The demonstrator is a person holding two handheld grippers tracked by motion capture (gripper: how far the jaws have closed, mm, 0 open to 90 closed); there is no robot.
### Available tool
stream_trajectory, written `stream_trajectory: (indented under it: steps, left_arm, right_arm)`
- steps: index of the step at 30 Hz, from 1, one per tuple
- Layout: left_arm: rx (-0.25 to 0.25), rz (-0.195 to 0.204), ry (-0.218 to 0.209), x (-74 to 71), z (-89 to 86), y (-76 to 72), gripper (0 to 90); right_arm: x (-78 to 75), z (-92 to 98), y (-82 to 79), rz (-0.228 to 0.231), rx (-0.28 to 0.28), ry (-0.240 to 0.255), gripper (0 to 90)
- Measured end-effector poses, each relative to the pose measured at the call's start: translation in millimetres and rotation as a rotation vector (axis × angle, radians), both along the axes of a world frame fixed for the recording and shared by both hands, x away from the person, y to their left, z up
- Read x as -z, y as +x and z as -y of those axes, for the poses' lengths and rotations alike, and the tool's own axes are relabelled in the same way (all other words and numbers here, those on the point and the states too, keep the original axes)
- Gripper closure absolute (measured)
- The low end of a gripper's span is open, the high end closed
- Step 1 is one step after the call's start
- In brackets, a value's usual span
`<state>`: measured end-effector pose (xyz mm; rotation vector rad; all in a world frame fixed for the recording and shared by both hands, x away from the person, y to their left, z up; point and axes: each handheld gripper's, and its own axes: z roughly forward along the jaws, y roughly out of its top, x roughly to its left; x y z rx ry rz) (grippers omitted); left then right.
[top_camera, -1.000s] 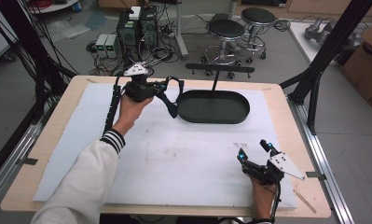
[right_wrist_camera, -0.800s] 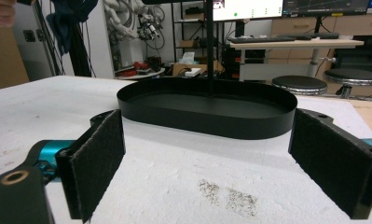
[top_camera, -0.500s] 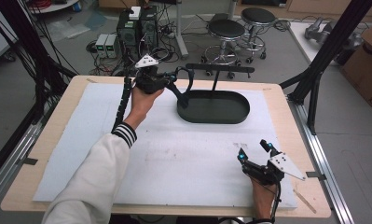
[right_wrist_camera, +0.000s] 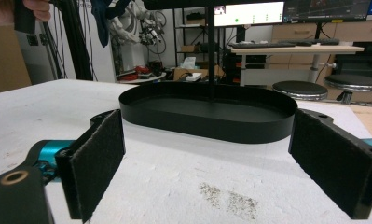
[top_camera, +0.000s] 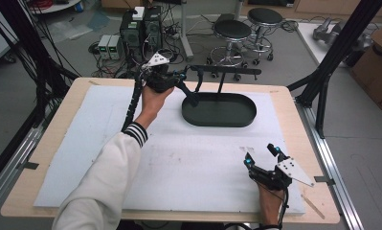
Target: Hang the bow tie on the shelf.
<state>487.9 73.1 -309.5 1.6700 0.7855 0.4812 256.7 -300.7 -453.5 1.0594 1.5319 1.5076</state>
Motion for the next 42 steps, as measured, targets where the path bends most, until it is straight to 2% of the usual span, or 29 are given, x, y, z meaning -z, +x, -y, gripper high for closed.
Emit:
stream_trajectory:
  steps: [3,6,9,13,16,18,20,27,32,35,42]
  left_arm:
    - [0.000,0.011,0.007,-0.5,5.3,1.7,86.7]
    - [0.004,0.026,0.032,-3.4,11.6,3.2,86.7]
    - [-0.001,0.047,0.023,-5.1,16.2,4.6,86.7]
    - [-0.025,0.046,0.061,-2.1,19.8,9.5,86.7]
    - [-0.046,0.048,0.033,-3.7,22.9,12.5,86.7]
    - [-0.049,0.057,0.061,-1.9,25.8,13.0,86.7]
    - [-0.058,0.050,0.084,1.4,26.9,14.3,86.7]
    - [-0.073,0.058,0.098,5.9,31.8,15.5,86.7]
    - [-0.079,0.065,0.131,11.3,35.7,16.1,86.7]
    - [-0.077,0.068,0.137,13.6,38.9,15.5,86.7]
    - [-0.083,0.044,0.142,23.2,37.8,16.7,86.4]
  right_arm:
    - [0.0,-0.5,-0.5,-0.004,0.001,0.001,9.7]
    - [0.0,-0.5,-0.5,-0.006,0.000,0.002,9.7]
    - [0.1,-0.7,-0.4,-0.004,0.000,0.007,9.7]
    - [-0.1,-0.2,0.0,0.001,0.001,0.000,9.7]
    - [-0.1,0.0,-0.1,-0.003,0.001,0.004,9.7]
    - [0.0,0.0,-0.4,-0.004,0.001,0.008,9.7]
    - [0.0,0.1,-0.1,0.001,0.001,0.002,9.7]
    - [0.1,0.0,-0.5,-0.003,0.000,0.007,9.7]
    - [0.0,0.2,-0.5,-0.002,-0.001,0.007,9.7]
    - [0.0,0.3,-0.5,-0.003,-0.002,0.012,9.7]
    - [0.2,0.6,-0.4,0.000,-0.001,0.013,9.7]
